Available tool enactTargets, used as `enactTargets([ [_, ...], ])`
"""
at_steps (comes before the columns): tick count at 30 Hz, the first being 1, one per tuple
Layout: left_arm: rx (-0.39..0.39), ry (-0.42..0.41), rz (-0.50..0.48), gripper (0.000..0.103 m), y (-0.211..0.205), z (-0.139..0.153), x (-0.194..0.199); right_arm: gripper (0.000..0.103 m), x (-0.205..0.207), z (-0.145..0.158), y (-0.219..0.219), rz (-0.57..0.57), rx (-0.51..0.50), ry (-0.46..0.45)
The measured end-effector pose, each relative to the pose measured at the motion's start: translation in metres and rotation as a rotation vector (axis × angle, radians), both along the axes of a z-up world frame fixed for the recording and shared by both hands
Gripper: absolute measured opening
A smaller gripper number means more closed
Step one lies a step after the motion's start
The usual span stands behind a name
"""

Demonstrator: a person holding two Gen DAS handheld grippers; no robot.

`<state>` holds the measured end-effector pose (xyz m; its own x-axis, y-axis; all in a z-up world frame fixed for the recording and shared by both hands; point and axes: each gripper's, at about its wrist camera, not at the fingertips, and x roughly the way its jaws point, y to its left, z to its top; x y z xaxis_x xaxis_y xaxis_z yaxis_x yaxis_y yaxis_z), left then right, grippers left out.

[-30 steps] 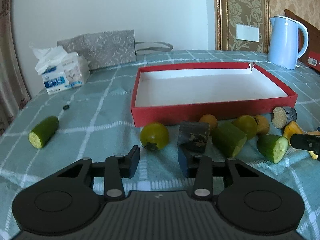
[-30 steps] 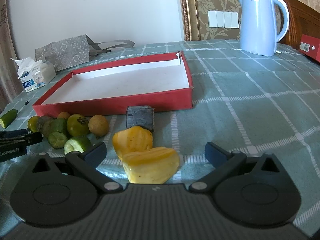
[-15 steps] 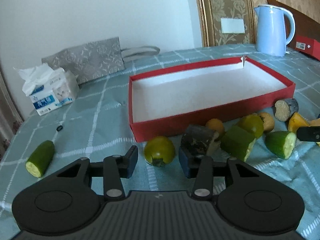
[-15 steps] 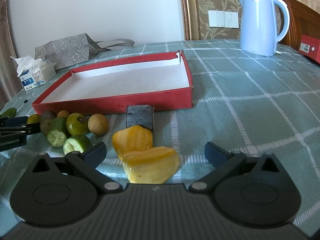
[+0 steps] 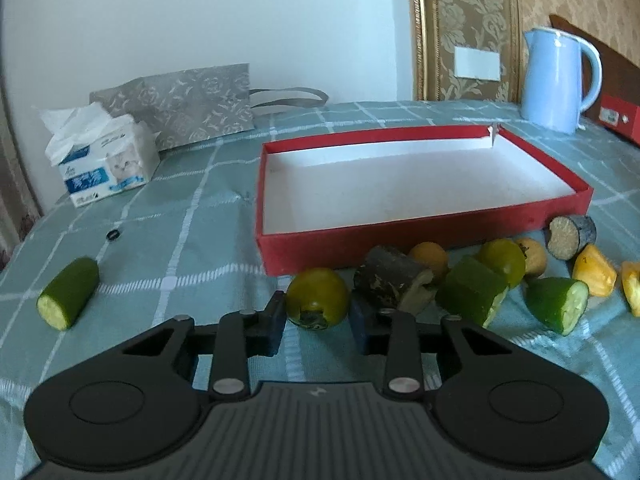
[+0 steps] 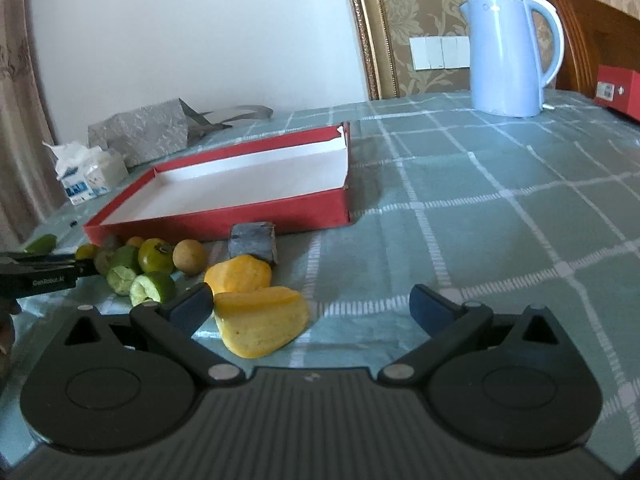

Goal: Organize fruits
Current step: 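Close the left gripper around the green tomato, then carry the tomato over the red tray while the right gripper grasps a yellow jackfruit piece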

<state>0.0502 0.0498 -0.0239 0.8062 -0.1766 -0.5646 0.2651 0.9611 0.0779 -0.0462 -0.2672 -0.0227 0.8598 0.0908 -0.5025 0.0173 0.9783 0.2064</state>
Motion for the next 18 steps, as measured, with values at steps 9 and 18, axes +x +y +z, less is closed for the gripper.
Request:
enactTargets([
  [9, -0.063, 0.007, 0.039, 0.032, 0.015, 0.001, -0.010, 0.082, -0.010, 0.001, 0.025, 0.137, -0.154, -0.006],
  [18, -0.068, 0.015, 0.030, 0.032, 0.014, 0.000, -0.009, 0.050, 0.010, 0.000, 0.038, 0.208, -0.205, 0.037],
])
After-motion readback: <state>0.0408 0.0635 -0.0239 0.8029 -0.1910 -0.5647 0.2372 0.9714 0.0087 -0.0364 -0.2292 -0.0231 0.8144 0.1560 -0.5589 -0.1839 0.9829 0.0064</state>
